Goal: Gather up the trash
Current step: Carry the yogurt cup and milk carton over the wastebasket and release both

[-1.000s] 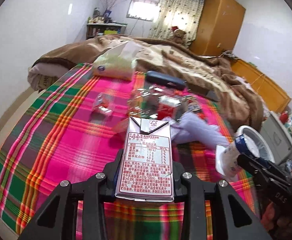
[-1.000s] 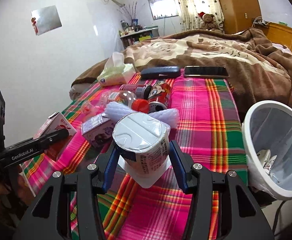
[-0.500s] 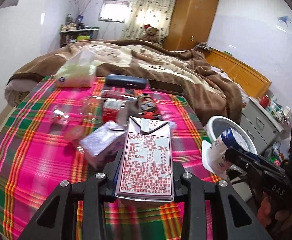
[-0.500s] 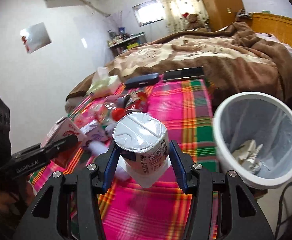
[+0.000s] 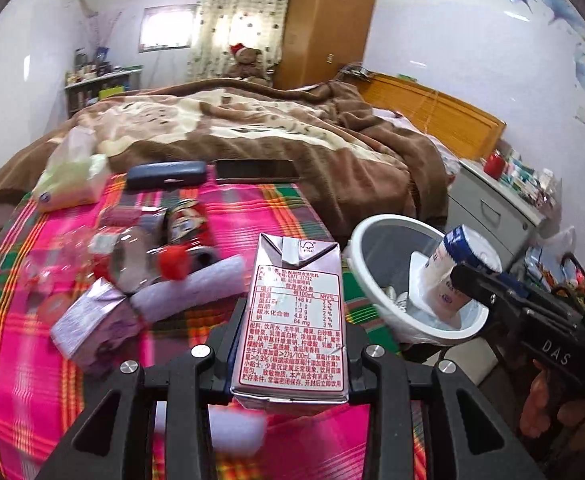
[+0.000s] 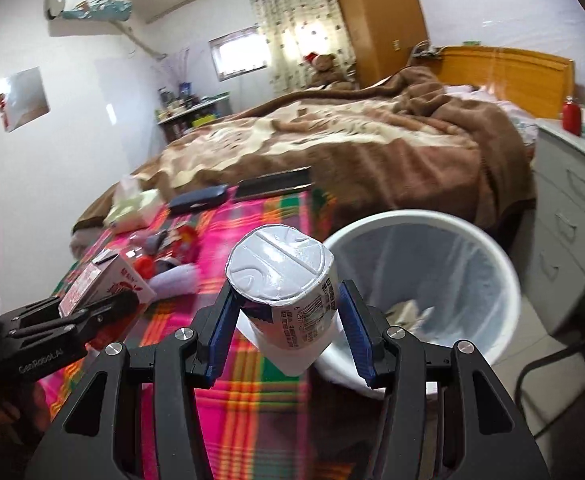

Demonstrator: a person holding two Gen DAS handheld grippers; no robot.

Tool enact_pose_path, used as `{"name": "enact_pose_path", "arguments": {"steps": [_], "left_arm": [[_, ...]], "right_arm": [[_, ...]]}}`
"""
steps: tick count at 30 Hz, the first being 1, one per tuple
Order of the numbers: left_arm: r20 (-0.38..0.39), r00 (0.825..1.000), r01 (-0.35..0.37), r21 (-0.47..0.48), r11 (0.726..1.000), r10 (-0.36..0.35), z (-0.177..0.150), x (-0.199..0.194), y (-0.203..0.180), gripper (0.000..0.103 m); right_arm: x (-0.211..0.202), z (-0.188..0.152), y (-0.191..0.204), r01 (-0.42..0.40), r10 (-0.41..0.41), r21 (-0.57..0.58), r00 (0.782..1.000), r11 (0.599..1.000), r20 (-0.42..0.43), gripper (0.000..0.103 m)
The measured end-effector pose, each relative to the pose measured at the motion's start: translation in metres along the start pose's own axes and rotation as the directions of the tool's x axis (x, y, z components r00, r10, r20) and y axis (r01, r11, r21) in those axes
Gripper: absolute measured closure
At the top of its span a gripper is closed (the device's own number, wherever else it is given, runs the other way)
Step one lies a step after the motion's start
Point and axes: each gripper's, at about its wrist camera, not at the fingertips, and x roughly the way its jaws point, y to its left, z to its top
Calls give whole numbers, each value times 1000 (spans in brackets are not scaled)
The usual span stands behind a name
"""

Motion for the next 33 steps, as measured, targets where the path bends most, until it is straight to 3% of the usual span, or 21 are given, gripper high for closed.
{"name": "enact_pose_path", "arguments": {"steps": [8,16,28,29,31,33], "left_arm": [[-14,997,71,70,995,-70,18,27,-46,66],[-61,990,136,123,983,-129,30,64,-83,66],[-140,977,181,137,974,-162,31,113,-113,65],[-142,976,185,132,974,-166,32,115,-113,62],[-164,971,193,123,973,-172,33,121,-114,39],[-153,975,184,133,974,-163,33,122,-114,37]], "right_arm": [[1,10,-35,86,-87,40,996,995,17,51],[15,12,-66,157,-156,65,987,985,-27,51],[30,3,-89,192,-186,50,977,980,-105,51],[31,3,-90,199,-193,50,975,979,-110,51],[31,2,-93,210,-203,57,972,976,-118,50],[30,2,-95,219,-211,61,970,974,-117,41]]}}
